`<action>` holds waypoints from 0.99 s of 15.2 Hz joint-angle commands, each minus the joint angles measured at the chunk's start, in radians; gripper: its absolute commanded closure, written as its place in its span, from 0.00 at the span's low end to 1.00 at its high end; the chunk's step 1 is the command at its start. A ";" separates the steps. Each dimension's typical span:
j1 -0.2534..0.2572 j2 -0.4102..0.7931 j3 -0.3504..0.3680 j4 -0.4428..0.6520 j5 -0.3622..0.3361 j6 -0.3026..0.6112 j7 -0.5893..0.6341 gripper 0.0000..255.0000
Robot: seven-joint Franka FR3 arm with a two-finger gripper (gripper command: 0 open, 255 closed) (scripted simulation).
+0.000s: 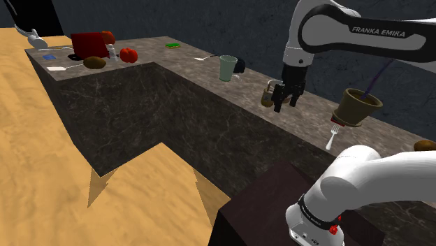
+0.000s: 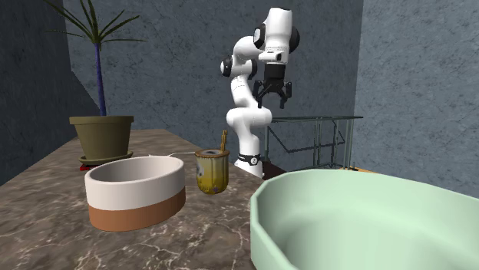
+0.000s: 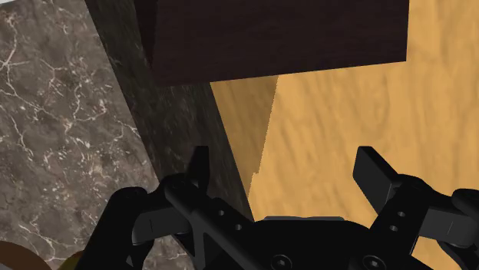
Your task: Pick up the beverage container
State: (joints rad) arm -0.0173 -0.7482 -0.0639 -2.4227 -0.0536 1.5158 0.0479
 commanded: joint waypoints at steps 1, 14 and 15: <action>0.000 0.000 0.000 0.000 0.000 0.000 0.000 0.00; -0.058 0.322 -0.231 0.147 -0.099 0.271 -0.256 0.00; -0.060 0.352 -0.248 0.167 -0.098 0.288 -0.277 0.00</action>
State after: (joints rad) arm -0.0770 -0.4328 -0.2952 -2.2833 -0.1535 1.7861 -0.2072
